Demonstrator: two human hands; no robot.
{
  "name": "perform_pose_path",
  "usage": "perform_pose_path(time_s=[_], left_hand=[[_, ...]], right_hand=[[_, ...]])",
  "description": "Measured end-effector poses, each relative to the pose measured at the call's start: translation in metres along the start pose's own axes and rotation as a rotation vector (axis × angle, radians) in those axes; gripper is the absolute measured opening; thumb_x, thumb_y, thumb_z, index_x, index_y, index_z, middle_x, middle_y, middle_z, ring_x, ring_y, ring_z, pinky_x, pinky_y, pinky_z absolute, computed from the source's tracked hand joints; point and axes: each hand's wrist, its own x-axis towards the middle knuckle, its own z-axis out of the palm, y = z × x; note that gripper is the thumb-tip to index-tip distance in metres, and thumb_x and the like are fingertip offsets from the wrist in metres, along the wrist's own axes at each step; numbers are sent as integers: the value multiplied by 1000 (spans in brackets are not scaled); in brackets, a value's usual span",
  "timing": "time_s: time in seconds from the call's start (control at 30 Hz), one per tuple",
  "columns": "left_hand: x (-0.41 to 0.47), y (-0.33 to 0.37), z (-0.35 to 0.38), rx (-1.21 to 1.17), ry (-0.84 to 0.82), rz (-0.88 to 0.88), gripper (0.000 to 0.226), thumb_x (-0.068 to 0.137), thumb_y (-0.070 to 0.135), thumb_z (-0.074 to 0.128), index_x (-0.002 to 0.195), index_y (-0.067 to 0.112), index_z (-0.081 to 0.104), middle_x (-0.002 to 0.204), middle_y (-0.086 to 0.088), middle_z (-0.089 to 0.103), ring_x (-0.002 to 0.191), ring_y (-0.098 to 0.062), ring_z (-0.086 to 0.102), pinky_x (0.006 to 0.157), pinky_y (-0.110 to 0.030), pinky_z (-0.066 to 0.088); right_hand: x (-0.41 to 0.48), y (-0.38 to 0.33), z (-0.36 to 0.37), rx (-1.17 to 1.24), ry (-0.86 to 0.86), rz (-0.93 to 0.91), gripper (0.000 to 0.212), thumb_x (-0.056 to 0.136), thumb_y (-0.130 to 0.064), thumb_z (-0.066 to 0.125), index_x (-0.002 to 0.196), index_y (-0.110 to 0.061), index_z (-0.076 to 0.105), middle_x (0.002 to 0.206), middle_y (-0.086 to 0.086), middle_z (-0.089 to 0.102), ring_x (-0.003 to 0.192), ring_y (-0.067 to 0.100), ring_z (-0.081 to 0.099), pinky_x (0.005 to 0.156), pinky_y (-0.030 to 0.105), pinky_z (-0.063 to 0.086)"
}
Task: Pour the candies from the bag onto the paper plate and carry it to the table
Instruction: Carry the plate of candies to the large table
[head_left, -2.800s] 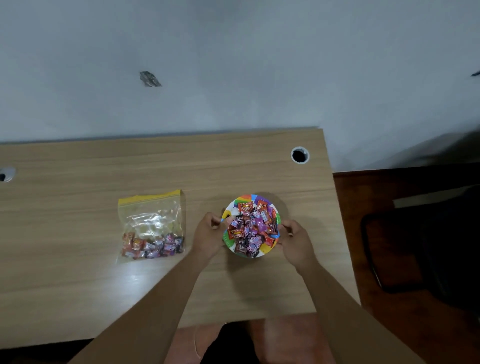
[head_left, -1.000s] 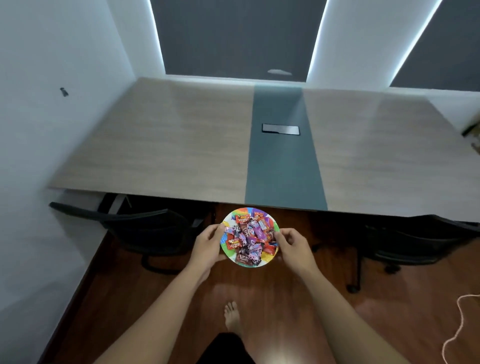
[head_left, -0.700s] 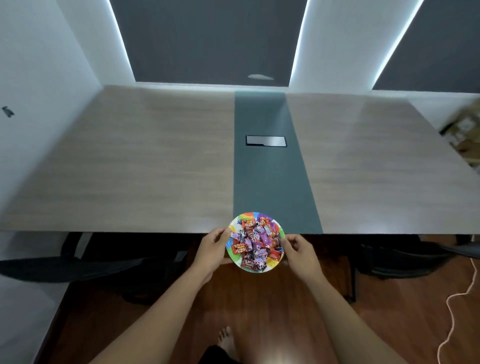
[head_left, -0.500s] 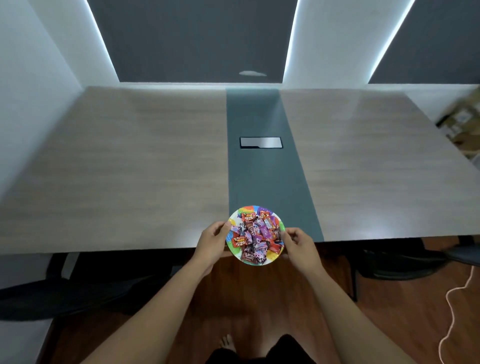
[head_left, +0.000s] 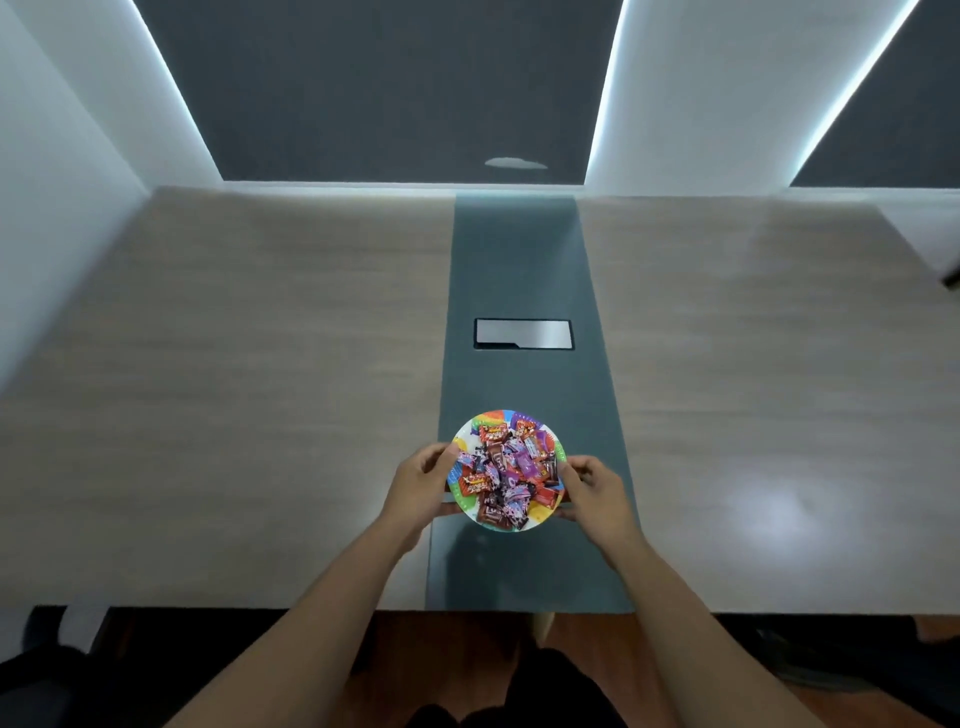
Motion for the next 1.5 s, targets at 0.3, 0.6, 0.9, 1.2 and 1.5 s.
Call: perform_pose_path(time_s=[0.3, 0.6, 0.9, 1.2, 1.5], left_hand=[[96, 62, 53, -76, 84, -68, 28, 108, 38, 60, 121, 16, 72, 111, -8, 83, 100, -27, 81, 69, -36, 69], [192, 98, 63, -74, 75, -111, 32, 109, 39, 59, 125, 14, 70, 114, -9, 82, 103, -28, 81, 84, -46, 70], [304, 113, 79, -38, 68, -149, 30, 108, 37, 60, 129, 15, 63, 119, -9, 76, 100, -21, 79, 74, -37, 69], [394, 104, 99, -56, 42, -243, 26, 109, 32, 59, 126, 14, 62, 124, -12, 76, 109, -27, 78, 76, -36, 69], [445, 97, 112, -13, 41, -249, 24, 110, 24, 57, 130, 13, 61, 127, -13, 74, 110, -28, 77, 81, -40, 68]], right_hand=[[132, -52, -34, -29, -102, 41, 17, 109, -27, 62, 110, -11, 67, 116, 15, 75, 93, 26, 82, 66, 40, 70], [231, -70, -23, -38, -106, 96, 20, 109, -28, 61, 114, -10, 67, 112, 13, 78, 90, 23, 82, 67, 37, 70], [336, -66, -9, -42, -72, 164, 10, 109, -24, 61, 111, -14, 64, 115, 14, 77, 95, 28, 81, 75, 52, 70], [423, -45, -3, -64, -50, 208, 15, 110, -21, 61, 117, -8, 63, 110, 8, 75, 87, 19, 78, 57, 27, 67], [470, -34, 4, -137, -37, 247, 7, 111, -24, 58, 112, -17, 61, 119, 14, 77, 100, 36, 80, 81, 51, 69]])
